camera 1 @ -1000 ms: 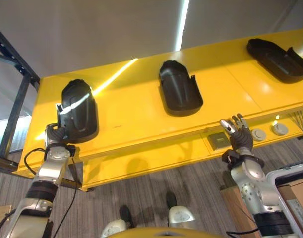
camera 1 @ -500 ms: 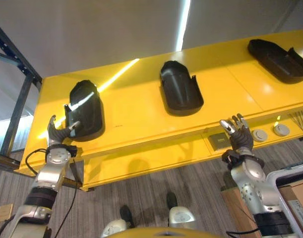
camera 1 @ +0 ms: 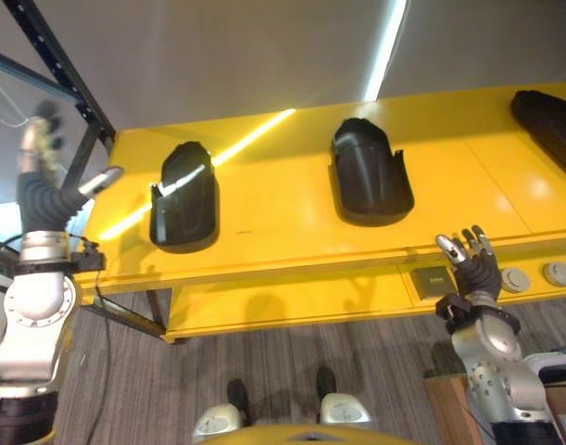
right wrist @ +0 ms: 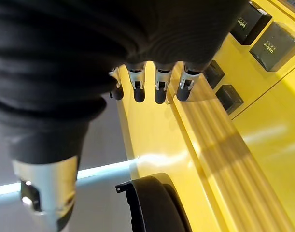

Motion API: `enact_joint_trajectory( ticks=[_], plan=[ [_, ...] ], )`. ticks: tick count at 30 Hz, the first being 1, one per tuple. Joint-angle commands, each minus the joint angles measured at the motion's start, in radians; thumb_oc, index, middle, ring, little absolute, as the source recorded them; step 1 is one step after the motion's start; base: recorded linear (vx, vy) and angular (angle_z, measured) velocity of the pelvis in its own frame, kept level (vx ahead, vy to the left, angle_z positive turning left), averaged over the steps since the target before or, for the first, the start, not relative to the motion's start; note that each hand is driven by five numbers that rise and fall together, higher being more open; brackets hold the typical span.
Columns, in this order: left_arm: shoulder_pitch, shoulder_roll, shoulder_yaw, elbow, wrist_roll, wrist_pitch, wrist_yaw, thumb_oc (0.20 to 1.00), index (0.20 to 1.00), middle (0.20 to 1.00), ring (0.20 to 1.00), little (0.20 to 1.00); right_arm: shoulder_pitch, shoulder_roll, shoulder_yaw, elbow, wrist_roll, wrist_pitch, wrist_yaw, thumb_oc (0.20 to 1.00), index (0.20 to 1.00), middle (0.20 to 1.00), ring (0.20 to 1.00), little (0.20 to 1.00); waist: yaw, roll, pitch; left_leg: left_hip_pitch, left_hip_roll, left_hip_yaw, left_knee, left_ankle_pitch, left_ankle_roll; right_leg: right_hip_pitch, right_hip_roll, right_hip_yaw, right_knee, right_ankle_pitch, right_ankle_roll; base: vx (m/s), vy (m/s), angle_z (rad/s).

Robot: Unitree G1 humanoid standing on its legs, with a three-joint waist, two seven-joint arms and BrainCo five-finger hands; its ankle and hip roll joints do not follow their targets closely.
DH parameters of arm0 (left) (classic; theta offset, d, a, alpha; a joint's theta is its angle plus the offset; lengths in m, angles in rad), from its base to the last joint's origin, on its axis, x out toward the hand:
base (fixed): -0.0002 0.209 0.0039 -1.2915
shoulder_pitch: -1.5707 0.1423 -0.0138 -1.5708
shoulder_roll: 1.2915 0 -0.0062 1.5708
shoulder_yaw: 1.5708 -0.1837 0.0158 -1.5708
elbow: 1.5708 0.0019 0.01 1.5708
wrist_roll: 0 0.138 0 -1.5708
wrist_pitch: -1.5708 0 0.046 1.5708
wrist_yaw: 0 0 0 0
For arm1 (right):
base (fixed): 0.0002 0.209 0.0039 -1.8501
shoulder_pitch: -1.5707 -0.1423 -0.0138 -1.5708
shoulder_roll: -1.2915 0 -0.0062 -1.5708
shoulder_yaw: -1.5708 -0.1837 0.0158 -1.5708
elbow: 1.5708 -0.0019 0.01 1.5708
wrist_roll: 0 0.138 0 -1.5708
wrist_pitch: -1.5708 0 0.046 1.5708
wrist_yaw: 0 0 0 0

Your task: Move parts from the plastic box to the shelf.

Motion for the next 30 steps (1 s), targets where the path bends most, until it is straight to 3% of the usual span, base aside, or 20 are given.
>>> enact_joint_trajectory(
  ticks=[1,3,6,9,13,23,30],
  plan=[
    [-0.025,0.045,-0.050,0.013,-0.125,-0.014,-0.241,0.200,0.200,0.200,0.200,0.200,-0.062,0.025,-0.010,-0.096,-0.047,-0.035,0.006,1.000,1.000,1.000,1.000,1.000,0.008,-0.039,-0.050,-0.023,0.042,-0.016,0.064,-0.050,-0.029,-0.008,-0.060,-0.041,0.023,-0.055,0.072,0.00,0.000,0.00],
    [-0.006,0.016,-0.142,-0.017,-0.196,0.050,-0.389,0.200,0.200,0.200,0.200,0.200,-0.044,0.026,-0.007,-0.107,-0.048,-0.043,0.002,1.000,1.000,1.000,1.000,1.000,0.005,-0.041,-0.055,-0.020,0.043,-0.011,0.060,-0.051,-0.026,-0.008,-0.056,-0.040,0.015,-0.050,0.072,0.00,0.000,0.00],
    [0.009,-0.008,-0.211,-0.016,-0.209,0.094,-0.441,0.200,0.200,0.200,0.200,0.200,-0.036,0.021,0.002,-0.102,-0.048,-0.058,0.000,1.000,1.000,1.000,1.000,1.000,0.003,-0.041,-0.057,-0.019,0.044,-0.006,0.059,-0.052,-0.025,-0.007,-0.054,-0.037,0.008,-0.047,0.073,0.00,-0.002,-0.01],
    [0.040,-0.006,-0.285,0.022,-0.225,0.088,-0.410,0.200,0.200,0.200,0.200,0.200,-0.037,0.000,0.020,-0.086,-0.032,-0.080,-0.016,1.000,1.000,1.000,1.000,1.000,0.002,-0.040,-0.059,-0.015,0.045,0.003,0.056,-0.052,-0.023,-0.009,-0.052,-0.030,0.002,-0.043,0.074,0.00,0.000,0.00],
    [0.082,-0.006,-0.354,0.127,-0.179,0.030,-0.345,0.200,0.200,0.200,0.200,0.200,-0.036,-0.023,0.041,-0.053,-0.021,-0.113,-0.022,1.000,1.000,1.000,1.000,1.000,-0.005,-0.038,-0.059,-0.011,0.049,0.016,0.053,-0.051,-0.016,-0.016,-0.048,-0.020,0.005,-0.043,0.072,0.00,0.000,0.00],
    [0.099,-0.030,-0.346,0.263,-0.154,-0.057,-0.204,0.200,0.200,0.200,0.200,0.200,-0.029,-0.020,0.043,-0.018,-0.022,-0.132,-0.011,1.000,1.000,1.000,1.000,1.000,-0.008,-0.046,-0.062,-0.013,0.052,0.023,0.059,-0.055,-0.010,-0.023,-0.051,-0.019,0.012,-0.042,0.067,0.00,0.000,0.00],
    [0.028,-0.073,-0.332,0.351,-0.177,-0.045,-0.143,0.200,0.200,0.200,0.200,0.200,-0.045,-0.004,0.057,-0.007,-0.041,-0.114,-0.004,1.000,1.000,1.000,1.000,1.000,-0.020,-0.051,-0.069,-0.007,0.055,0.031,0.059,-0.058,-0.012,-0.024,-0.052,-0.014,0.017,-0.043,0.066,0.01,0.004,-0.01]
  ],
)
